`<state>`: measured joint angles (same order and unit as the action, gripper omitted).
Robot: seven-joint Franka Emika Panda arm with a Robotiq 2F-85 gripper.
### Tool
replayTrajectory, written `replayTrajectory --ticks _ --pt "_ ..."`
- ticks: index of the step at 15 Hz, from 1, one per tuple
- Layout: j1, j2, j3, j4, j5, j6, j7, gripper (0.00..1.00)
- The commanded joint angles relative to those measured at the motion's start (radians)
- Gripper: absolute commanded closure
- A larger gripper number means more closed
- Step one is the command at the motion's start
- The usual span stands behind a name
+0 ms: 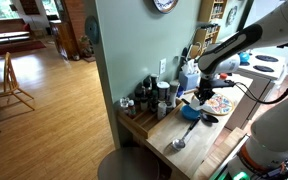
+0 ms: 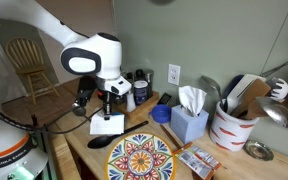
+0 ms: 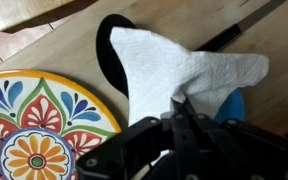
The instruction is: Lift the paper towel on the yellow chopping board, dip it in water in the blue bowl to the left, the wipe the board and the put it on the cupboard to the right
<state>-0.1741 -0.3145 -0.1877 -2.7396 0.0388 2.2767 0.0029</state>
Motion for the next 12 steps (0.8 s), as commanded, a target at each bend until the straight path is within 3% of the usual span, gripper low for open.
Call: replayTrajectory --ticks 1,6,9,12 --pt "-0.025 -0.064 -0.035 -0.003 0.021 -0.052 -0.056 0.99" --pt "-0.136 -0.117 -0.036 -0.027 -0.109 -0.037 0.025 0.99" --pt "-0.229 -0.073 0.002 -0.001 -0.275 -0.012 0.178 0.99" --pt "-0.279 -0.024 0.041 0.027 -0.426 -0.013 0.339 0.99"
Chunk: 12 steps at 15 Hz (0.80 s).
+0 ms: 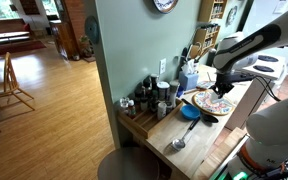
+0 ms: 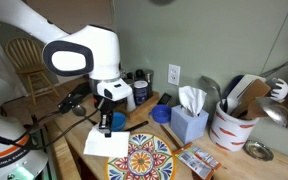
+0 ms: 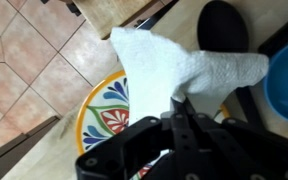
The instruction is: Lift the paper towel on the yellow chopping board, dip it in water in the blue bowl to the left, the wipe the board and the put it on the cupboard to the right
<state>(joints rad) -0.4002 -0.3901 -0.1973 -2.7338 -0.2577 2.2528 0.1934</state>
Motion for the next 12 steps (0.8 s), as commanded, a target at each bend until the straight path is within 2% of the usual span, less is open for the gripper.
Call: replayTrajectory --ticks 1,4,7,12 --pt "-0.061 0.079 0.068 0.033 -0.181 0.008 0.207 0.99" --pt "-0.059 0.171 0.112 0.077 -0.334 -0.033 0.372 0.99" --pt "-0.006 0.286 0.126 0.136 -0.442 -0.111 0.465 0.99" --pt "0.107 0.457 0.09 0.252 -0.447 -0.188 0.425 0.99"
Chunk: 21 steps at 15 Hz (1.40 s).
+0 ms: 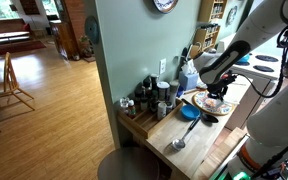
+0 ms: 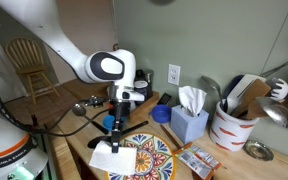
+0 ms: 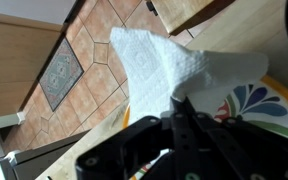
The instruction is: Lift the paper towel on the yellow chopping board, dip it in water in the blue bowl to the left, the wipe the board and the put it on the cupboard to the right
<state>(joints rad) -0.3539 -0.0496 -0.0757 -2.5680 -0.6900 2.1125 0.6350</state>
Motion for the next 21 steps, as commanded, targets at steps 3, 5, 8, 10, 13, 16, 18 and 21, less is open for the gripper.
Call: replayTrajectory --ticks 3,5,8,10,13,16,18,21 --pt "0.103 0.211 -0.052 0.151 -0.015 -0.065 -0.044 0.99" --pt "0.123 0.261 -0.068 0.184 -0.006 -0.05 -0.05 0.99" --pt "0.137 0.317 -0.087 0.218 0.038 -0.017 -0.065 0.99" --pt "0.135 0.337 -0.096 0.23 0.085 0.025 -0.074 0.99" --pt "0.128 0.345 -0.109 0.228 0.201 0.104 -0.122 0.99" --pt "0.126 0.332 -0.133 0.221 0.297 0.164 -0.165 0.99" --pt "0.12 0.323 -0.149 0.216 0.355 0.204 -0.189 0.99" --pt "0.107 0.319 -0.17 0.204 0.455 0.302 -0.214 0.99"
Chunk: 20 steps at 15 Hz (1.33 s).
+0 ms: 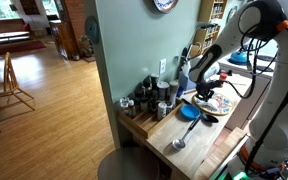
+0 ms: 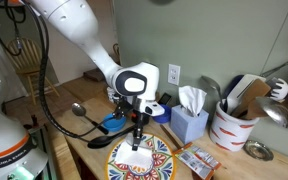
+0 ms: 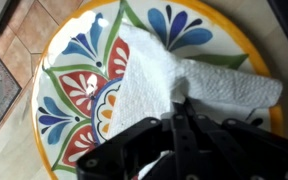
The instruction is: Lift the paper towel on the yellow chopping board, dip it in water in the blue bowl to the left, the wipe the board and the put it on the cupboard to the right
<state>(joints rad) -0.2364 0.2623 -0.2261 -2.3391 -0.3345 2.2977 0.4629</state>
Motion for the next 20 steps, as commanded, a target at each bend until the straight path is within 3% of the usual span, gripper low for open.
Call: replayTrajectory --ticks 1,10,13,17,20 --pt "-0.014 0.009 -0.025 -0.029 0.133 0.154 -0.047 0.99" --pt "-0.023 0.043 -0.076 -0.096 0.342 0.527 -0.036 0.99" --pt "-0.011 0.055 -0.122 -0.121 0.353 0.615 -0.015 0.99" --pt "0.018 0.079 -0.222 -0.147 0.333 0.693 0.015 0.99" --pt "0.022 0.074 -0.26 -0.165 0.344 0.658 -0.012 0.99"
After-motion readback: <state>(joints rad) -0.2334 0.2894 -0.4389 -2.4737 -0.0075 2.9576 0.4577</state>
